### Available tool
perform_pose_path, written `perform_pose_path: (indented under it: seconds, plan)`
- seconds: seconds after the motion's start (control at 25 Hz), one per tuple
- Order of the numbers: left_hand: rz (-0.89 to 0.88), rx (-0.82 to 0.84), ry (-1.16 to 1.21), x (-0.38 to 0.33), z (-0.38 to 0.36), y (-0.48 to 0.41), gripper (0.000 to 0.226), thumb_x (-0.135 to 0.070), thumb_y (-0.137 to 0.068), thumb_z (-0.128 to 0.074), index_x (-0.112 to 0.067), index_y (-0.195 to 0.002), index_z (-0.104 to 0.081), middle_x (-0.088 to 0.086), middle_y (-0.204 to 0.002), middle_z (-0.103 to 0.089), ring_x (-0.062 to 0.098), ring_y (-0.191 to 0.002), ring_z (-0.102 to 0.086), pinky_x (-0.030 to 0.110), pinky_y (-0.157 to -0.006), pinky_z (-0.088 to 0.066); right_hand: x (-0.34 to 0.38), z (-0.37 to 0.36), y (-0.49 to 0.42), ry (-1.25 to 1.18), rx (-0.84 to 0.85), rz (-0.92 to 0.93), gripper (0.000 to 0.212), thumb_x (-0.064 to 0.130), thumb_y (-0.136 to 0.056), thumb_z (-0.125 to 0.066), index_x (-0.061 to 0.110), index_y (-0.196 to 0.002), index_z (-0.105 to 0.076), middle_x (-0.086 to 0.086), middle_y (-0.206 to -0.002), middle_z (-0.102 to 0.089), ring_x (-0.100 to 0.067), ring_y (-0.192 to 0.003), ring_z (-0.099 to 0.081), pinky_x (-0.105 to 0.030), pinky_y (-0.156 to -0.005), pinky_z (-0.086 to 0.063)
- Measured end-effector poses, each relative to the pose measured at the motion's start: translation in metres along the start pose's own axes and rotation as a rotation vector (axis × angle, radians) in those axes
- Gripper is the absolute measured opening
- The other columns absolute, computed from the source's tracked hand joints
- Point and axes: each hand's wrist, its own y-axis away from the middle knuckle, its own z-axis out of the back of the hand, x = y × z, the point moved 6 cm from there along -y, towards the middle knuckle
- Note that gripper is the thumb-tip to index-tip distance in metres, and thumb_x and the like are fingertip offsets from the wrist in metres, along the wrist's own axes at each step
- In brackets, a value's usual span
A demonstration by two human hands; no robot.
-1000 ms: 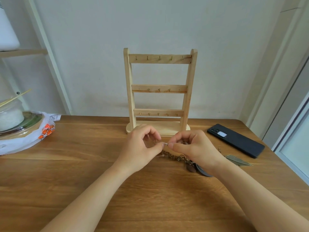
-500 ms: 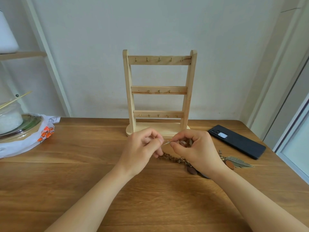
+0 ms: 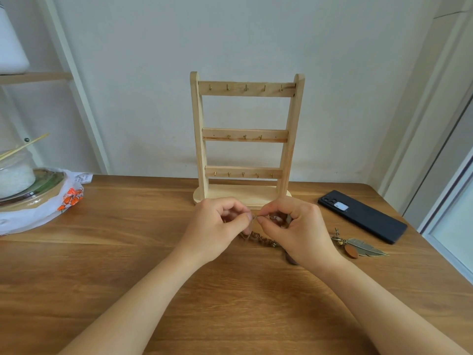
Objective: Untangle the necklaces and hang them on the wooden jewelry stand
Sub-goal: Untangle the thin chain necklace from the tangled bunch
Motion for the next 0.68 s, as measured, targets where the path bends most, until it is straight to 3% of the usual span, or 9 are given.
perform_pose_path:
  seconds: [0.12,0.2,0.4,0.56,0.68]
  plan:
    - [0.122,0.064,0.119,0.009,-0.003,0.000,0.008,-0.009,-0.090,-0.071,-0.015,-0.088,-0.074,0.002,-0.065,-0.074,0.008,-0.069,-0.071,0.017,-0.076,-0.053,0.002,-0.002,0.000,0.009,0.009,0.036,0.010,0.010,-0.083,-0.079,0.019,-0.087,-0.079,0.012,-0.081,-0.070,-0.012,-0.078,-0.067,-0.032,-0.070,-0.055]
    - [0.161,0.078,0.181,0.012,-0.004,-0.001,0.006,-0.007,-0.087,-0.074,-0.013,-0.087,-0.074,0.006,-0.065,-0.073,0.011,-0.067,-0.069,0.023,-0.074,-0.056,0.001,-0.001,-0.002,0.020,0.000,0.039,0.009,0.011,-0.082,-0.078,0.019,-0.087,-0.079,0.011,-0.080,-0.070,-0.013,-0.077,-0.067,-0.033,-0.070,-0.054]
    - [0.138,0.045,0.189,0.018,-0.004,-0.002,0.011,-0.007,-0.081,-0.080,-0.016,-0.076,-0.076,0.014,-0.079,-0.072,0.017,-0.070,-0.062,0.031,-0.069,-0.052,0.003,-0.003,0.000,0.069,0.002,0.120,0.011,0.009,-0.081,-0.080,0.019,-0.086,-0.079,0.010,-0.079,-0.067,-0.012,-0.073,-0.065,-0.032,-0.065,-0.054]
    - [0.142,0.057,0.177,0.023,-0.007,-0.003,0.004,-0.018,-0.074,-0.077,-0.020,-0.073,-0.073,0.013,-0.079,-0.071,0.016,-0.071,-0.060,0.032,-0.070,-0.050,0.004,-0.006,0.002,0.113,-0.010,0.193,0.010,0.009,-0.081,-0.080,0.017,-0.087,-0.079,0.014,-0.077,-0.062,-0.008,-0.068,-0.061,-0.026,-0.059,-0.051]
    - [0.094,0.075,0.156,0.021,-0.008,-0.002,0.006,-0.013,-0.077,-0.076,-0.016,-0.075,-0.071,0.008,-0.077,-0.069,0.014,-0.072,-0.060,0.030,-0.069,-0.048,0.005,-0.008,0.003,0.127,0.000,0.191,0.010,0.010,-0.082,-0.079,0.018,-0.087,-0.079,0.014,-0.077,-0.064,-0.009,-0.069,-0.062,-0.022,-0.060,-0.050]
